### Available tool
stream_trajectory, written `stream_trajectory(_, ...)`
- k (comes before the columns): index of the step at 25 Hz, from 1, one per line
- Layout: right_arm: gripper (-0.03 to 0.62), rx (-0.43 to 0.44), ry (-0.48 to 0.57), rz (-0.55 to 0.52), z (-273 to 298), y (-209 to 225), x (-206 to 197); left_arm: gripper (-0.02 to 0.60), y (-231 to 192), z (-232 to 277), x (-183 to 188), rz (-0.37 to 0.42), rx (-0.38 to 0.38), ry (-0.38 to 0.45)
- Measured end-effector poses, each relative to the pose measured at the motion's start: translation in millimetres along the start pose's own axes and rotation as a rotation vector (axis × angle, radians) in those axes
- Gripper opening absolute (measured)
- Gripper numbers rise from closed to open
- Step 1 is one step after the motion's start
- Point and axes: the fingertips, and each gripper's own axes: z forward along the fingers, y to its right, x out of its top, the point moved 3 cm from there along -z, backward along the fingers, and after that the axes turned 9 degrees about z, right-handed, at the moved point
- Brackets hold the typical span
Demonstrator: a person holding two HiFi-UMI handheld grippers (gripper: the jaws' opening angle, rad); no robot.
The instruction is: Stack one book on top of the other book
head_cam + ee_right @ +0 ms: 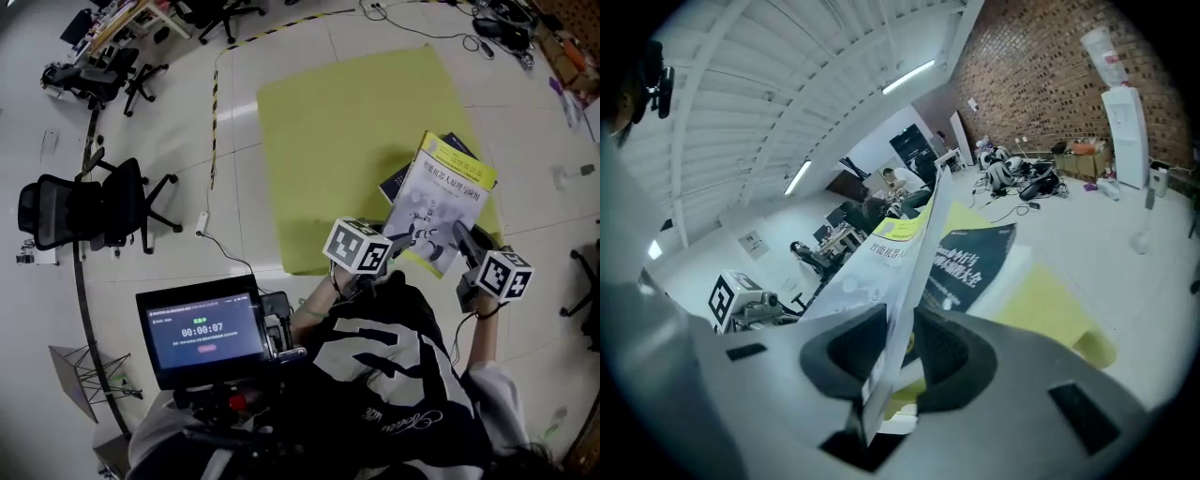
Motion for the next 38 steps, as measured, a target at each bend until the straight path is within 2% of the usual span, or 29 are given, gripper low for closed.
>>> stream_trajectory(5, 0.089, -0.048, 0.002, 0.031, -4.5, 42.5, 25.1, 0.109, 2.7, 43.5, 26.8, -0.012, 0.001, -0.046)
stream_trajectory(12, 0.097, -0.083, -0.061, 0.024, 12.6, 65.1, 19.2, 0.109, -4.2, 62.3, 14.5, -0.136, 0.039, -0.066)
stream_trajectory(17, 0.107, -0.11, -0.048, 0.031, 18.1, 72.2, 20.2, 0.127, -6.6, 62.3, 15.5, -0.185, 0.06, -0.028)
stream_trajectory(19, 0.117, -0.124, -0.026, 0.058, 17.2, 73.6, 17.6, 0.141, -4.3, 57.2, 16.4, -0.17, 0.095, -0.014)
stream_trajectory(22, 0.125, -0.133, 0.018, 0.087, 13.8, 76.6, 16.8, 0.18, -0.6, 49.8, 15.7, -0.146, 0.202, 0.011)
stream_trajectory(26, 0.135, -0.132, 0.061, 0.085, 13.5, 76.8, 16.4, 0.195, 1.2, 30.7, 4.4, -0.19, 0.334, 0.026)
stream_trajectory(28, 0.141, -0.13, 0.08, 0.096, 7.8, 74.0, 16.1, 0.193, 3.4, 7.7, -4.8, -0.203, 0.423, 0.032)
stream_trajectory(30, 0.152, -0.135, 0.102, 0.089, 3.8, 72.2, 16.5, 0.193, 4.0, -15.7, -15.8, -0.202, 0.477, 0.039)
stream_trajectory(35, 0.152, -0.243, 0.136, -0.034, 3.0, 83.5, 17.0, 0.193, -0.7, -43.3, -38.2, -0.289, 0.451, 0.158)
stream_trajectory(38, 0.152, -0.27, 0.159, -0.064, -10.3, 85.0, 10.8, 0.193, 1.8, -48.7, -50.1, -0.278, 0.448, 0.177)
